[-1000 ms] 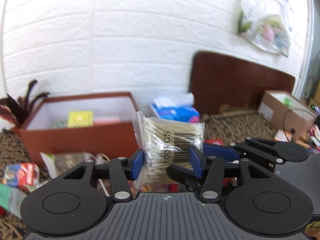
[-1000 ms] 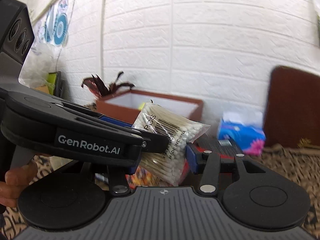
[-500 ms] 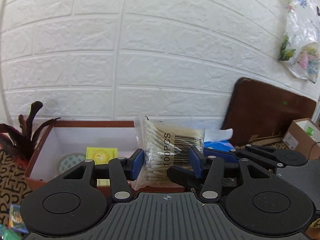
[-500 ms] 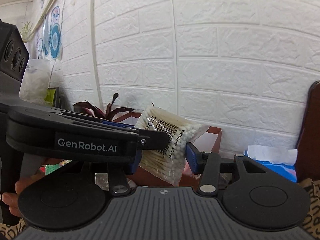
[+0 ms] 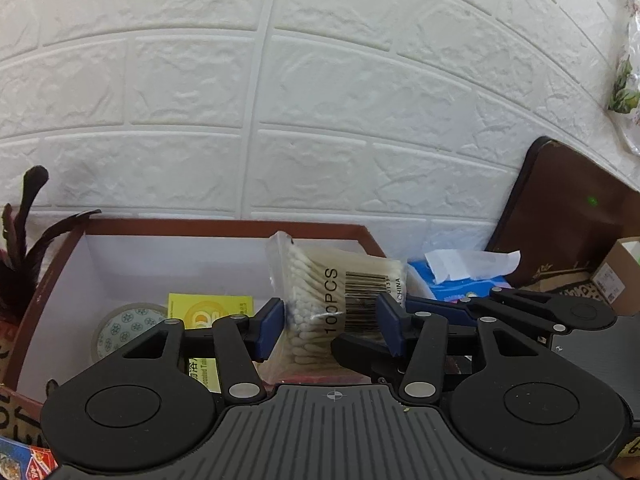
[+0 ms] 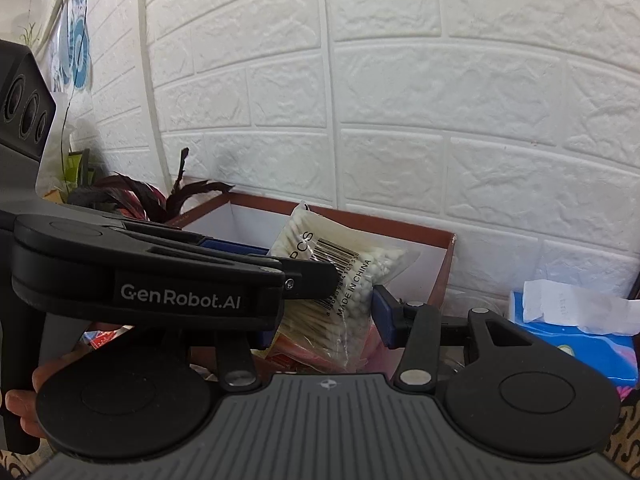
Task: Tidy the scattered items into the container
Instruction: 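Open the left gripper to drop the cotton-swab bag into the brown box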
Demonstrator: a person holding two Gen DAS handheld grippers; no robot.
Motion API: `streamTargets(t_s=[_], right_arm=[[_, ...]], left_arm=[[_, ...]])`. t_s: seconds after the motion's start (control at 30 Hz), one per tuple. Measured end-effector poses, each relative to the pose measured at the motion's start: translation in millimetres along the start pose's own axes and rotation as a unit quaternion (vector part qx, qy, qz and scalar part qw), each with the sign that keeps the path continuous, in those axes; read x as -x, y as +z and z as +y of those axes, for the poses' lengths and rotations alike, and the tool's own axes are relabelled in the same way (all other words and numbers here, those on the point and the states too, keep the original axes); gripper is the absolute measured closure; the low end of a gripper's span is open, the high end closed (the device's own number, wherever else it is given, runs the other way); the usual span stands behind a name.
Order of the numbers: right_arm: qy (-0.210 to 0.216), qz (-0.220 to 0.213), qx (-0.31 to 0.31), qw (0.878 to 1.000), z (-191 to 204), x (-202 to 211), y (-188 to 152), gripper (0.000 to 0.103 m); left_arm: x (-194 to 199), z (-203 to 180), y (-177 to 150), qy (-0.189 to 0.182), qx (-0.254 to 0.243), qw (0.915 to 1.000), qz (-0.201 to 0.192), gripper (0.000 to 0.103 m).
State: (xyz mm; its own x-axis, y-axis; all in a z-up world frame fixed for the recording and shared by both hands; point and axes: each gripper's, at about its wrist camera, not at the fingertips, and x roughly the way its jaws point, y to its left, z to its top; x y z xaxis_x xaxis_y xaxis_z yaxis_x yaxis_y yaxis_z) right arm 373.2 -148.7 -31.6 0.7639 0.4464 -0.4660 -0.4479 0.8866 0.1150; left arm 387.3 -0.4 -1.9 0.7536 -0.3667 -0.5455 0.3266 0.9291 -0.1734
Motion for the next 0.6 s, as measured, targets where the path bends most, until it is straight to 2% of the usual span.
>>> streamTargets(t_s=[0.07, 0.1, 0.13, 0.23, 0.43, 0.6], right_arm=[[0.004, -0.006, -0.005, 1.0, 0, -2, 0, 0.034], [0.002, -0.013, -0.005, 1.0, 0, -2, 0, 0.021], [-0.002, -0.019, -0.001, 1.0, 2, -1, 0, 0.013], [-0.02, -0.028, 0.012, 0.999, 5, 0, 0, 0.002], [-0.041, -0.018, -0.013, 0.999, 4, 3, -5, 0.0], [-0.041, -0.009, -0.019, 0.999, 8, 8, -8, 0.0]], left_arm=[[-3, 2, 0, 0.01, 0.008, 0.9999, 0.003, 0.012], [-4, 4, -1, 0.016, 0.015, 0.9997, 0.003, 0.01], [-4, 6, -2, 0.021, 0.022, 0.9995, 0.003, 0.008], [-4, 13, -2, 0.029, 0.041, 0.9987, 0.008, 0.002], [1, 22, -6, 0.078, 0.063, 0.9948, 0.017, 0.002], [14, 19, -9, 0.087, 0.056, 0.9945, 0.018, 0.002]])
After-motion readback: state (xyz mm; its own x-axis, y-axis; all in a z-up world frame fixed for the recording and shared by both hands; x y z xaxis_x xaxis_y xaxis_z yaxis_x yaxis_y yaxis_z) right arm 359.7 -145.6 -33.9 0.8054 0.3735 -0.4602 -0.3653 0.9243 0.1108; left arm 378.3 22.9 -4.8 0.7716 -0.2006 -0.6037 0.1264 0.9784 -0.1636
